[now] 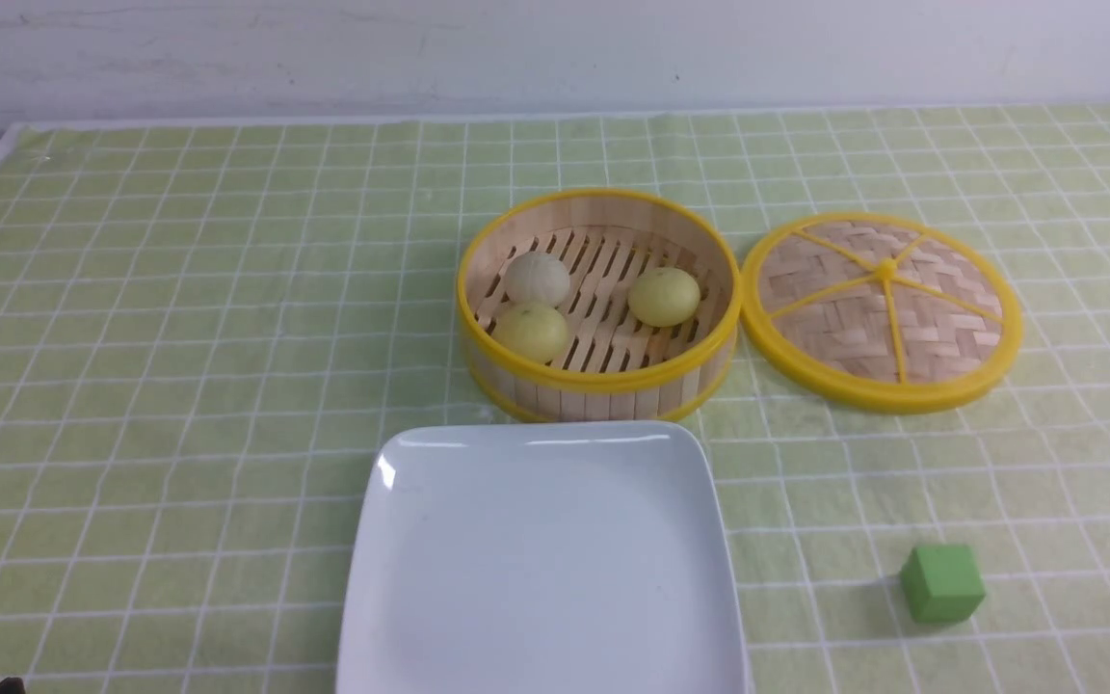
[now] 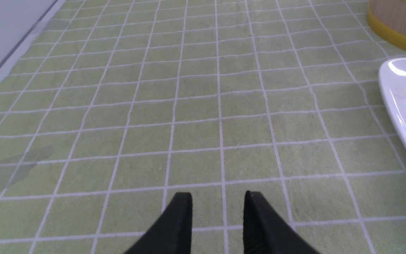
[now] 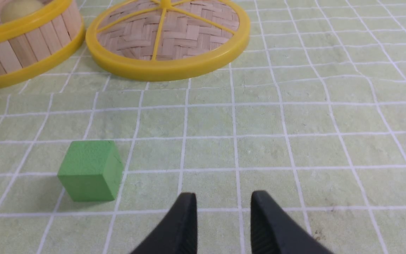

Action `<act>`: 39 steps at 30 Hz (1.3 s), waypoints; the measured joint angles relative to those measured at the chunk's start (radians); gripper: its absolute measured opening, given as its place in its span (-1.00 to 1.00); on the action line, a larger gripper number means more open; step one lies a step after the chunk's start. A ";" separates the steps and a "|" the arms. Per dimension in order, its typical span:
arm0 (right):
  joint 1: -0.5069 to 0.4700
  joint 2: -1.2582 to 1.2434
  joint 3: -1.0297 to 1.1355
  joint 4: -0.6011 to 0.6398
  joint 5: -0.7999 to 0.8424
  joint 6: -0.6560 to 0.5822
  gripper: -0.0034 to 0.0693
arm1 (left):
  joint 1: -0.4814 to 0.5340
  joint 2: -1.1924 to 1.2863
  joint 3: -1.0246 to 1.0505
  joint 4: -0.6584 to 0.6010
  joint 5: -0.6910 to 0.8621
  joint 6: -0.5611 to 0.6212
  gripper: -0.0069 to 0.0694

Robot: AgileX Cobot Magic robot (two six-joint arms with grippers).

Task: Put the steamed buns into the plate on the green tablecloth.
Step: 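Reach toward a bun in the bamboo steamer with the right gripper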

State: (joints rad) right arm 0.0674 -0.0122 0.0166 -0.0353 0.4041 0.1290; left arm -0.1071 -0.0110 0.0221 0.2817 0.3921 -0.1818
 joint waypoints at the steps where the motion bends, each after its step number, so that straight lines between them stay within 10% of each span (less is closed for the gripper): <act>1: 0.000 0.000 0.000 0.000 0.000 0.000 -0.25 | 0.000 0.000 0.000 0.000 0.000 0.000 -0.19; 26: 0.000 0.000 0.001 0.015 -0.005 0.010 -0.25 | 0.000 0.000 0.000 0.004 0.000 -0.002 -0.19; 33: 0.000 0.000 0.009 0.473 -0.048 0.285 -0.25 | 0.000 0.000 0.002 -0.468 -0.022 -0.435 -0.19; 39: 0.000 0.000 0.009 0.596 -0.081 0.329 -0.25 | 0.000 0.000 0.005 -0.738 -0.038 -0.723 -0.19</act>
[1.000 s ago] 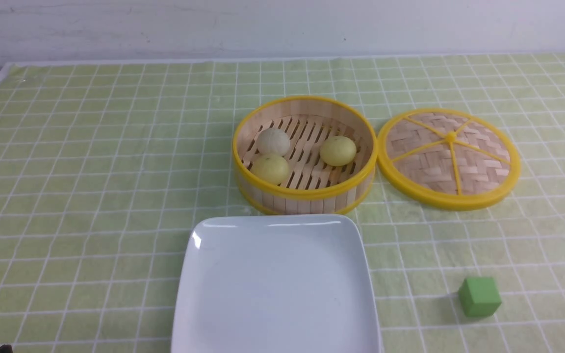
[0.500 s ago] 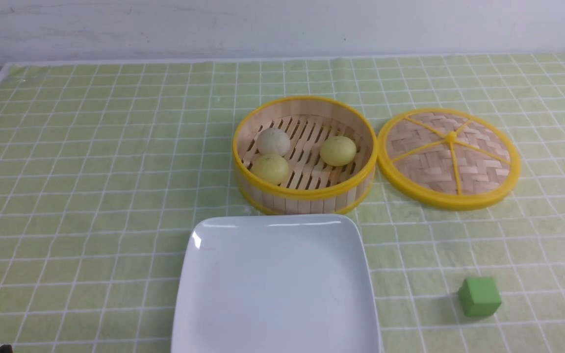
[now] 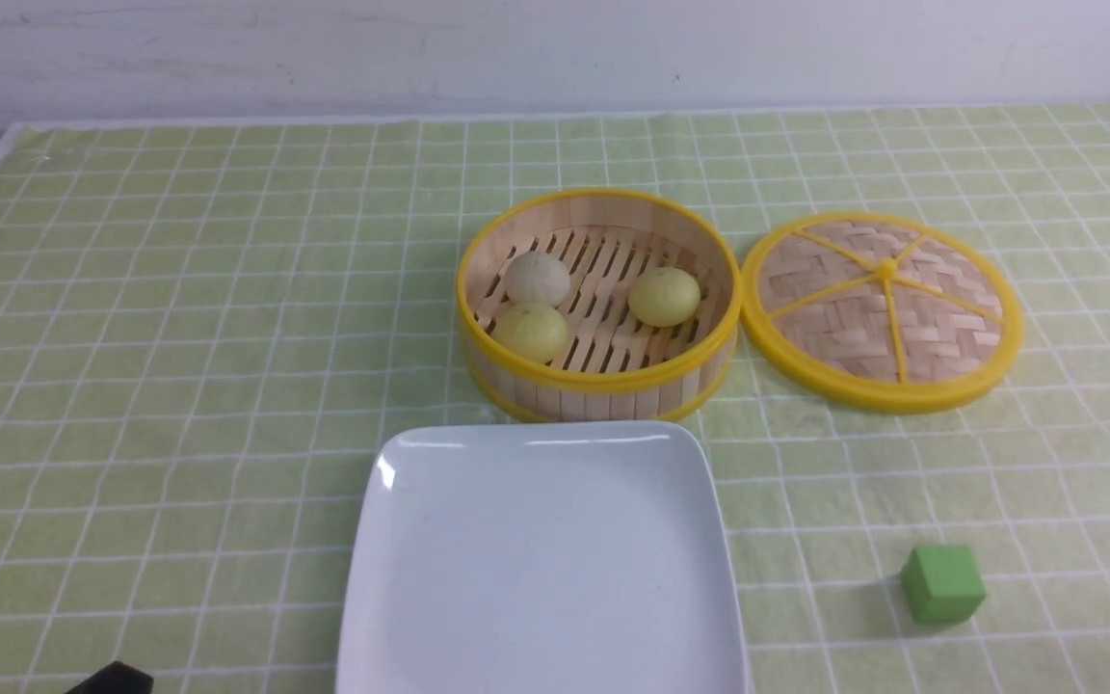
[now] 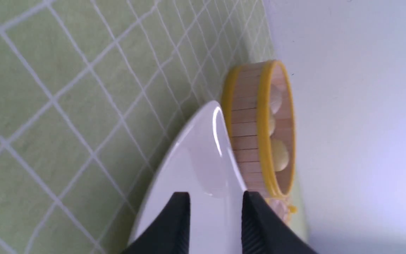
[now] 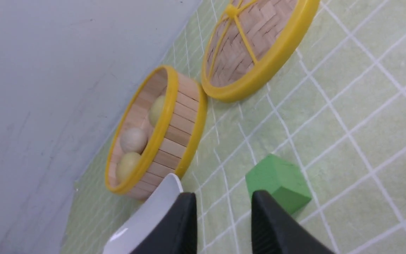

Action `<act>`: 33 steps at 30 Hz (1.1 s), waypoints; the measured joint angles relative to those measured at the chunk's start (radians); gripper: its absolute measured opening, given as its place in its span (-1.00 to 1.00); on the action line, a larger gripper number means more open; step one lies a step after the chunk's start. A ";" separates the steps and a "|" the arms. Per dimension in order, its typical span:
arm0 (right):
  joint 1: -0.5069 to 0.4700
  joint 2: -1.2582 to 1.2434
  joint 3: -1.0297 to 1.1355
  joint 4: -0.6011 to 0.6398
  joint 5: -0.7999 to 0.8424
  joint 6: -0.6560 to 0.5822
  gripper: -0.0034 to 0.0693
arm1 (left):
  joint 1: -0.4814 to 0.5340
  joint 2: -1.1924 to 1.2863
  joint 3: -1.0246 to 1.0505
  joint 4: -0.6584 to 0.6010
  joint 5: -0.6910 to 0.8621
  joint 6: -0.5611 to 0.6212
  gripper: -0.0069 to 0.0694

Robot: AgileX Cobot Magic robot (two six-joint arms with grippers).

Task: Put the steamed buns into the plate on the green tablecloth.
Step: 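Reach toward a bun in the bamboo steamer with the right gripper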

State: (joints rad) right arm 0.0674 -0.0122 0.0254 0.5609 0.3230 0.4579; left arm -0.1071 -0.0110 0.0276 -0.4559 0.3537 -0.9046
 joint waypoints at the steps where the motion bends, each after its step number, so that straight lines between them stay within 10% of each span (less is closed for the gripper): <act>1: 0.000 0.000 0.000 0.002 -0.010 0.000 -0.25 | 0.000 0.000 0.000 -0.007 -0.014 -0.015 -0.19; 9: 0.000 0.087 -0.258 -0.195 0.033 -0.124 -0.67 | 0.000 0.005 -0.153 0.079 -0.048 0.166 -0.66; 16: 0.000 0.528 -0.570 -0.575 0.458 -0.123 -0.93 | 0.000 0.316 -0.438 0.224 0.476 0.301 -0.81; 21: 0.035 0.859 -0.667 -0.380 0.546 -0.298 -0.93 | 0.000 0.564 -0.527 0.251 0.691 0.461 -0.81; 26: 0.183 1.209 -0.826 -0.004 0.530 -0.743 -0.89 | 0.000 0.756 -0.575 0.236 0.677 0.602 -0.81; 33: 0.291 1.621 -1.207 -0.022 0.521 -0.794 -0.45 | 0.000 0.831 -0.578 0.229 0.613 0.641 -0.76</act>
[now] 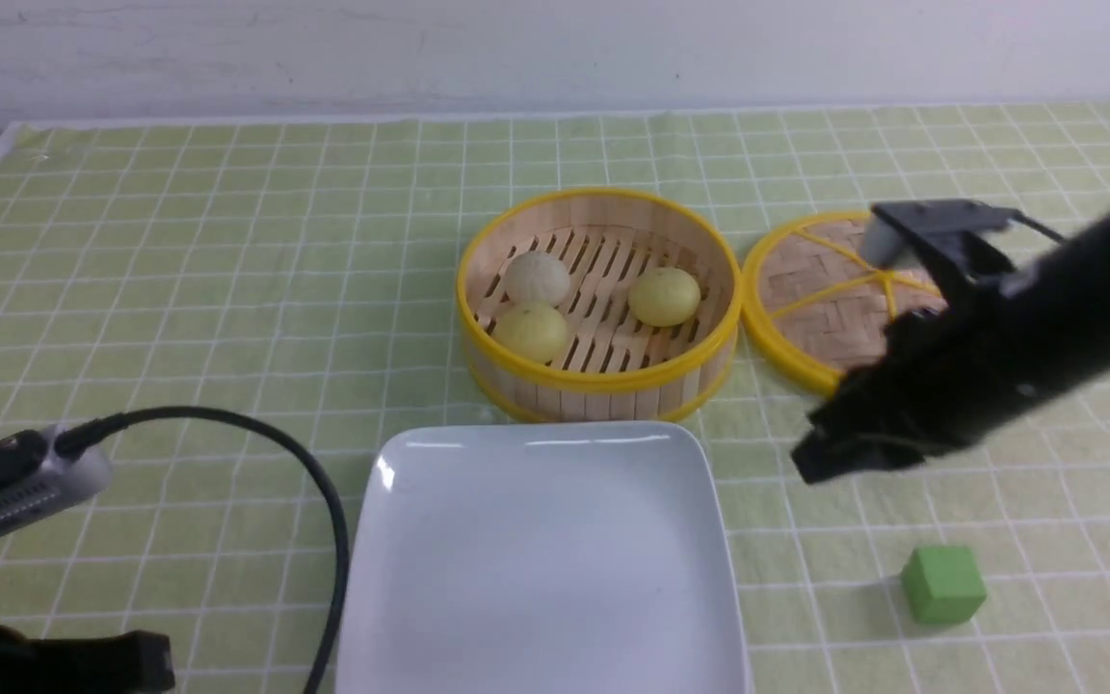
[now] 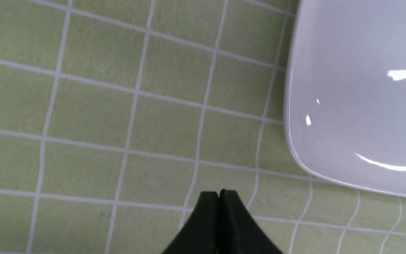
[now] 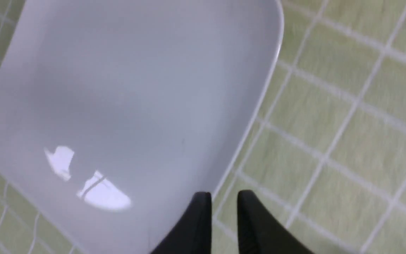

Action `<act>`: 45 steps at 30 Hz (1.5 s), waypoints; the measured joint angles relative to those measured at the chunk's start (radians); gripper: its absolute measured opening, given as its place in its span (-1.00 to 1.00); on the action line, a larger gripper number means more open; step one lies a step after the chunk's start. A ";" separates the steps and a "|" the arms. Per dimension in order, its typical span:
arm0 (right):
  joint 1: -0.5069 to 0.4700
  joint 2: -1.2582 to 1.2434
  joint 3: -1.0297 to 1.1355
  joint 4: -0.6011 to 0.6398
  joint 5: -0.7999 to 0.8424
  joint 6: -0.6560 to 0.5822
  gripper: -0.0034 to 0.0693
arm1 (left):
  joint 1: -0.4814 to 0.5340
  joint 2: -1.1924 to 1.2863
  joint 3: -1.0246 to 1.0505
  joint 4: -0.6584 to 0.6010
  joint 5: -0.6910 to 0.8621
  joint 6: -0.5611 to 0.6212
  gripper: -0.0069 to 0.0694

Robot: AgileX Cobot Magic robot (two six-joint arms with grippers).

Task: Put the steamed buns into the plate on the green tablecloth.
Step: 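Reach toward a bun in the bamboo steamer with the right gripper, then move the steamed bun from the bamboo steamer onto the white plate with the right gripper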

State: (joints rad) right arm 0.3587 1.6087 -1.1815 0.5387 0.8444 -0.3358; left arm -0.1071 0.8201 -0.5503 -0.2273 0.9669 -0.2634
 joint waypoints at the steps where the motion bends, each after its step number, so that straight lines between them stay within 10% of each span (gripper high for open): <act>1: 0.004 0.039 -0.052 -0.018 0.003 0.014 -0.37 | 0.000 0.000 0.000 0.000 -0.002 0.001 -0.74; 8: 0.008 0.304 -0.441 -0.168 0.026 0.161 0.14 | 0.000 0.002 0.000 0.000 -0.039 0.003 -0.57; 15: 0.024 0.599 -0.769 -0.252 0.036 0.183 0.18 | 0.000 0.003 0.000 0.000 -0.083 0.003 -0.43; 19: 0.029 0.695 -0.862 -0.311 0.051 0.185 0.00 | 0.000 0.003 0.000 0.000 -0.086 0.003 -0.40; 22: 0.033 0.717 -0.895 -0.332 0.070 0.185 -0.58 | 0.000 0.003 0.000 0.000 -0.109 0.003 -0.39; 26: 0.057 0.647 -0.899 -0.353 0.173 0.186 -0.87 | 0.000 0.004 0.000 0.000 -0.131 0.003 -0.39; 35: 0.224 0.282 -0.658 -0.301 0.371 0.217 -0.87 | 0.000 0.004 0.000 0.002 -0.157 0.003 -0.35; 45: 0.389 0.304 -0.201 -0.436 -0.065 0.411 -0.51 | 0.000 0.004 0.000 0.001 -0.165 0.003 -0.34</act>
State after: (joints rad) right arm 0.7478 1.9130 -1.3822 0.1024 0.7791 0.0754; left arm -0.1071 0.8246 -0.5503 -0.2264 0.8019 -0.2601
